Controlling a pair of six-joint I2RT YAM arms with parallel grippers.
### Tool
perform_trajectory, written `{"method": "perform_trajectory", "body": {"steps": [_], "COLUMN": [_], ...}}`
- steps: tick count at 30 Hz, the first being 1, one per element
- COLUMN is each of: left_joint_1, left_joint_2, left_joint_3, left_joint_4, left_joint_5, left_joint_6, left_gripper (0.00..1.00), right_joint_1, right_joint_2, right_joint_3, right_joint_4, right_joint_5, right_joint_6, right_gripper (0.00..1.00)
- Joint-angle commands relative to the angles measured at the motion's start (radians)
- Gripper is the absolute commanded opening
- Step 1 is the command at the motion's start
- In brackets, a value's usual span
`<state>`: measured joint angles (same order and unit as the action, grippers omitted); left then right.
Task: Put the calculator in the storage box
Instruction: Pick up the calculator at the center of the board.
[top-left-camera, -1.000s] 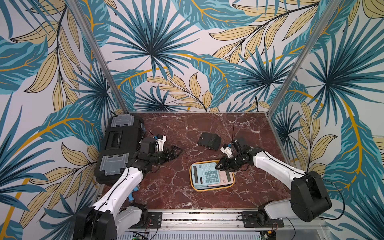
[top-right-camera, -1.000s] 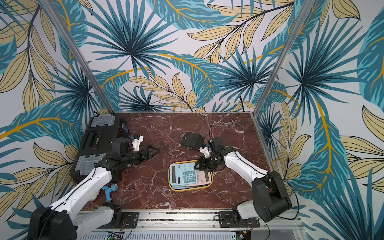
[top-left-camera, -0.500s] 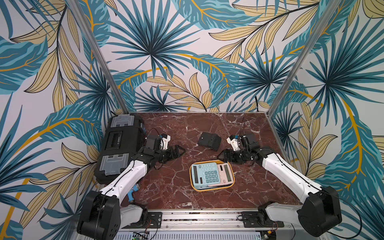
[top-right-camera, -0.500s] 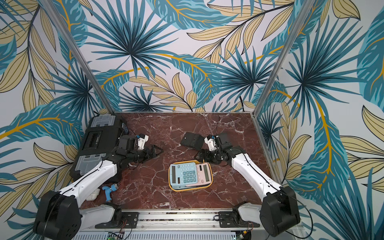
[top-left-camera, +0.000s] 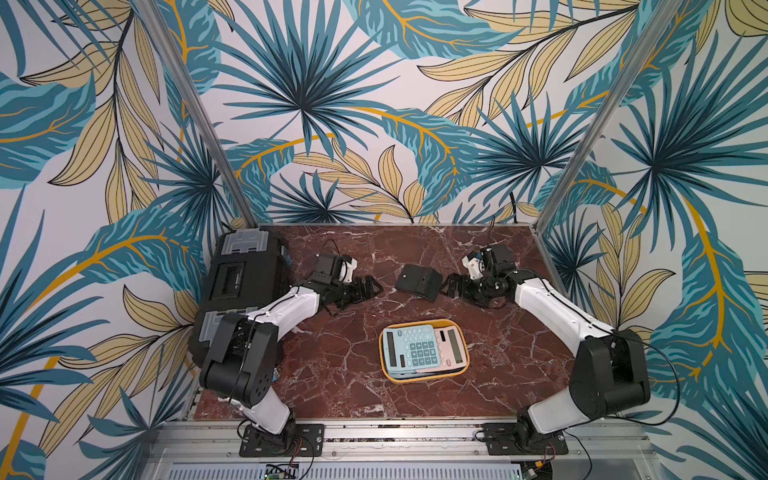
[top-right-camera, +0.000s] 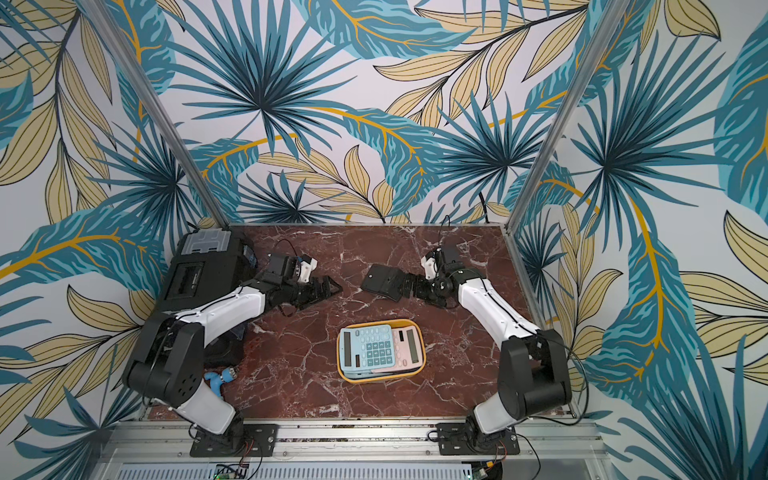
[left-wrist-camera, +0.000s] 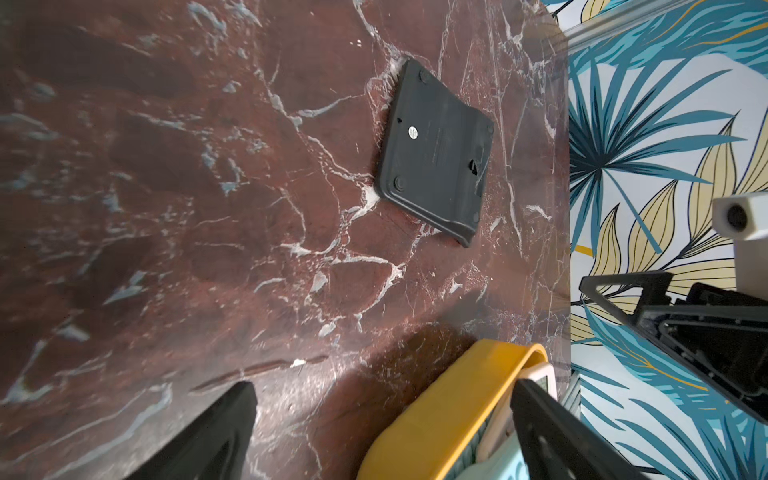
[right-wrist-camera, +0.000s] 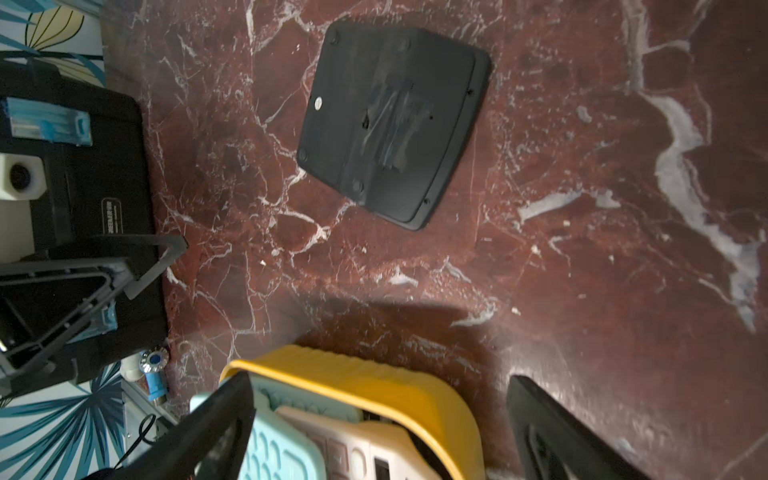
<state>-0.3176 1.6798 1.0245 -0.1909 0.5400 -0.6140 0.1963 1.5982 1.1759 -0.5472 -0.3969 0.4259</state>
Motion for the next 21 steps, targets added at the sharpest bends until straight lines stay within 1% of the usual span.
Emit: {"method": "perform_trajectory", "body": {"steps": [1, 4, 8, 14, 21], "left_joint_1": [-0.038, -0.07, -0.106, -0.152, -0.174], "left_joint_2": [0.061, 0.111, 0.161, 0.213, 0.286], "left_joint_3": [0.057, 0.036, 0.014, 0.027, 0.061], "left_joint_4": [0.078, 0.163, 0.259, 0.334, 0.377], "left_joint_5": [0.019, 0.033, 0.046, 0.042, 0.039], "left_joint_6": [-0.008, -0.055, -0.113, -0.164, -0.197], "left_gripper": [1.0, 1.0, 1.0, 1.0, 1.0], "right_joint_1": [-0.009, -0.011, -0.017, -0.027, -0.038], "right_joint_2": [0.085, 0.169, 0.276, 0.386, 0.497], "right_joint_3": [0.07, 0.136, 0.225, 0.336, 0.453], "right_joint_4": [0.033, 0.035, 0.035, 0.032, 0.03], "right_joint_5": [-0.02, -0.009, -0.032, -0.056, -0.092], "right_joint_6": [-0.007, -0.027, -0.04, -0.059, -0.083], "right_gripper": [1.0, 0.99, 0.99, 0.99, 0.99]}}
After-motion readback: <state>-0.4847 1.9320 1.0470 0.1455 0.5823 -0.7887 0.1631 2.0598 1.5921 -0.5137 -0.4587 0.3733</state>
